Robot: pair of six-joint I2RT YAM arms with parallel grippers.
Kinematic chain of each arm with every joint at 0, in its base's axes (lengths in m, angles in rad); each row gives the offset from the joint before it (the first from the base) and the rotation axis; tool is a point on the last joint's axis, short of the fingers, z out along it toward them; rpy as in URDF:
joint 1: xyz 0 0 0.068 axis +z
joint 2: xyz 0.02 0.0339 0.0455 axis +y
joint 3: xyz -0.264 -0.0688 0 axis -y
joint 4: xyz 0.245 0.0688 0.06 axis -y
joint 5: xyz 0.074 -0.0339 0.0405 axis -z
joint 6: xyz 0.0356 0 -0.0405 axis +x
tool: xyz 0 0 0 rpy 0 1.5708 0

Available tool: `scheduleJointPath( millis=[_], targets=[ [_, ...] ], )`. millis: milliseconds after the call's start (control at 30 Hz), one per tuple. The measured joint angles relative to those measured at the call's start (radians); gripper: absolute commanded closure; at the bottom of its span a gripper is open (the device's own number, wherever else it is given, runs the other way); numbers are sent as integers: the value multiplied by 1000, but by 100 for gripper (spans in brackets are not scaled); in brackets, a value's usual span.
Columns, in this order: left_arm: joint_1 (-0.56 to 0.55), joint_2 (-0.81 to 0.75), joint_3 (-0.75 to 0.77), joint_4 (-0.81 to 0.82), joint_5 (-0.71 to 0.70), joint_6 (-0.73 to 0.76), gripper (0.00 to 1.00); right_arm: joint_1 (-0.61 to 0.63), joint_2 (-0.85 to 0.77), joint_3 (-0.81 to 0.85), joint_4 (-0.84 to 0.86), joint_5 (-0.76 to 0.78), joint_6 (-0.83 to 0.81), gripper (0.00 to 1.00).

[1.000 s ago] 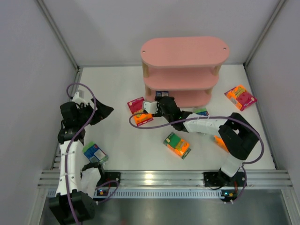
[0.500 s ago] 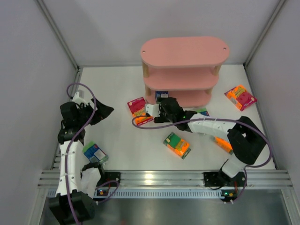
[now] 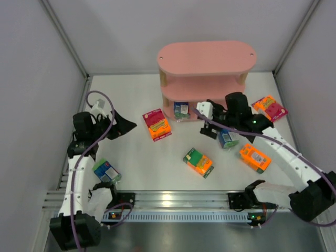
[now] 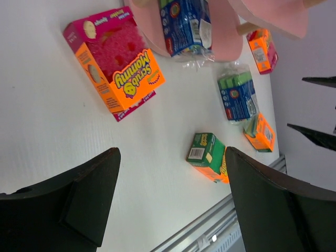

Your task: Place and organize the cleaning sponges onto the shelf

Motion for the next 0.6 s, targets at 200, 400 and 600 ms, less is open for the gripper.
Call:
scheduleJointPath(
  millis=[200, 400, 600],
  targets=[
    [-100, 41, 7, 0, 26, 9, 13, -366, -165, -126, -282, -179, -281, 17],
    [-116, 73, 7, 0, 24, 14, 13, -511, -248, -266, -432, -191, -574, 18],
    [-119, 57, -5, 0, 4, 16, 13, -512, -217, -328, -350, -145, -633, 18]
  ],
)
